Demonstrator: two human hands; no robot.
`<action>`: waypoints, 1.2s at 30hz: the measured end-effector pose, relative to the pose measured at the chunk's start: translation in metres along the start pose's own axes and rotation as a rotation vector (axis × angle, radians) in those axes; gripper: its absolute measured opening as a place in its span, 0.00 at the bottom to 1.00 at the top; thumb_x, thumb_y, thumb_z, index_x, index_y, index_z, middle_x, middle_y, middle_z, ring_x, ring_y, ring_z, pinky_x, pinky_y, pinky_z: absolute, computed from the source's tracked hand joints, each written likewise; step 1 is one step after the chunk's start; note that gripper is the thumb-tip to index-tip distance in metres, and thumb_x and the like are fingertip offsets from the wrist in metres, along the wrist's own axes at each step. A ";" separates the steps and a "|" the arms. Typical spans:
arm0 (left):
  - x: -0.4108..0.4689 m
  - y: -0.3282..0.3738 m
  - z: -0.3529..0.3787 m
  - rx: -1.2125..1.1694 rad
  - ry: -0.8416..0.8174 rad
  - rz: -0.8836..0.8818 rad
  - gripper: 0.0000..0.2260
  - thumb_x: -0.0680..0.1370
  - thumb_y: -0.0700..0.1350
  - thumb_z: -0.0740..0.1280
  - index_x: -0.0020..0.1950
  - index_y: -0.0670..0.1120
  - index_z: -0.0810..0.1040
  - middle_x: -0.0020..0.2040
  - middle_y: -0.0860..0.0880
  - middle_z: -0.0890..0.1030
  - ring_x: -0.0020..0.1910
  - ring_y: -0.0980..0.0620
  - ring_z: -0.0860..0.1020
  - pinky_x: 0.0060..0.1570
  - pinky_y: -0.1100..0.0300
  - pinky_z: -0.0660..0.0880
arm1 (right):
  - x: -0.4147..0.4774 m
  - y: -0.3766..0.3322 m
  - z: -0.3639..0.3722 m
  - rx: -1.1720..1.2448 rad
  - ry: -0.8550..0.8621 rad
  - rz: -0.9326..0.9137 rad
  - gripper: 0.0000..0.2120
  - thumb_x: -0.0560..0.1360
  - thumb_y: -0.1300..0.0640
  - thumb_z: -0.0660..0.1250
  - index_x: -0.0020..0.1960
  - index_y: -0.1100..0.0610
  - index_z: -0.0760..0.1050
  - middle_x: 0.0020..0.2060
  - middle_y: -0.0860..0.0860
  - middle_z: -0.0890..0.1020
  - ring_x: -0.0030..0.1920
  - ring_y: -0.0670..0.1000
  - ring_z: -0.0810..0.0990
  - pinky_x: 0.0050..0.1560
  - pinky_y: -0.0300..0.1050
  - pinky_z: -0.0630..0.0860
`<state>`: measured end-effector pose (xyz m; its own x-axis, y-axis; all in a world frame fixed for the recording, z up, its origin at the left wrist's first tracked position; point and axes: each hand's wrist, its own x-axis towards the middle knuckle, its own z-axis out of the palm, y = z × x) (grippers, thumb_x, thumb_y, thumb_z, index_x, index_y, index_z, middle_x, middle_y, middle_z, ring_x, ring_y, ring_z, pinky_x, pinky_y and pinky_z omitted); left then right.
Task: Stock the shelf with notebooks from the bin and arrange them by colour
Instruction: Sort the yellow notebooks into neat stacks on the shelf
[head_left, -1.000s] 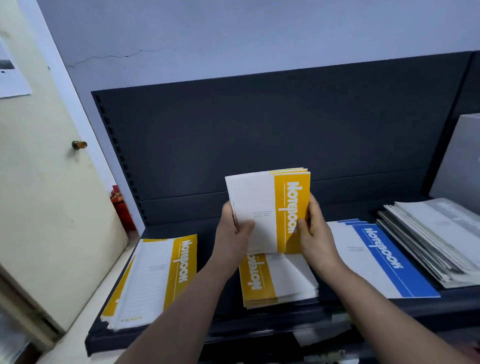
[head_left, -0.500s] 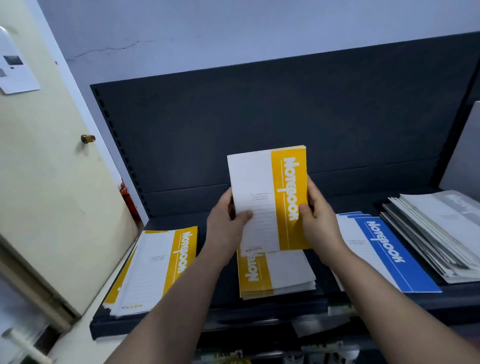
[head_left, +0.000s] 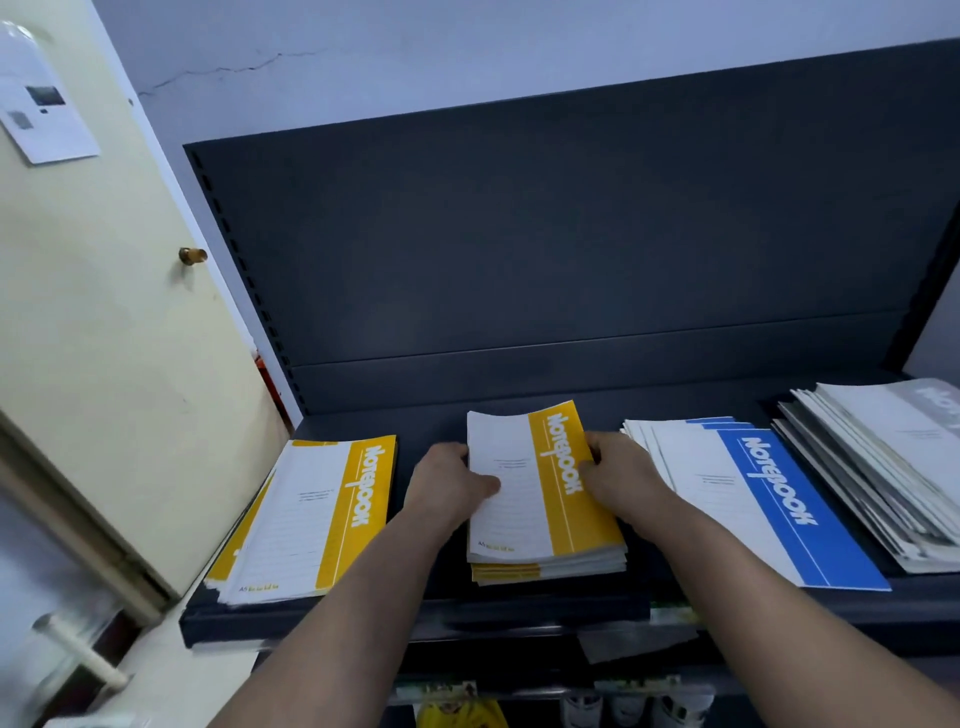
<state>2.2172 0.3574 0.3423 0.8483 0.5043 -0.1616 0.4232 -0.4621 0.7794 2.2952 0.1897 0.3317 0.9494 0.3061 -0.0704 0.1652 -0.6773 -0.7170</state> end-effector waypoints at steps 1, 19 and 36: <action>0.001 -0.001 0.001 0.004 -0.006 -0.001 0.11 0.73 0.40 0.72 0.55 0.45 0.80 0.53 0.48 0.83 0.49 0.50 0.81 0.51 0.49 0.81 | 0.000 0.001 0.000 -0.008 0.004 -0.008 0.13 0.77 0.62 0.58 0.58 0.58 0.77 0.53 0.54 0.82 0.52 0.55 0.79 0.54 0.49 0.77; 0.004 -0.015 0.008 -0.112 -0.051 -0.013 0.17 0.73 0.41 0.72 0.61 0.48 0.77 0.54 0.51 0.82 0.51 0.51 0.81 0.53 0.48 0.80 | -0.017 0.015 0.002 0.398 -0.065 0.072 0.16 0.81 0.58 0.58 0.68 0.51 0.70 0.57 0.50 0.79 0.54 0.51 0.78 0.57 0.47 0.74; 0.001 -0.006 0.033 -0.132 -0.009 -0.187 0.08 0.79 0.39 0.58 0.57 0.43 0.71 0.56 0.45 0.79 0.53 0.45 0.79 0.54 0.46 0.79 | -0.019 -0.004 0.007 0.233 -0.112 0.181 0.14 0.80 0.59 0.55 0.65 0.55 0.67 0.61 0.54 0.76 0.57 0.56 0.76 0.58 0.50 0.73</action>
<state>2.2261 0.3373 0.3173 0.7618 0.5656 -0.3159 0.5289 -0.2612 0.8075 2.2750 0.1915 0.3316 0.9203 0.2751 -0.2780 -0.0818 -0.5597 -0.8247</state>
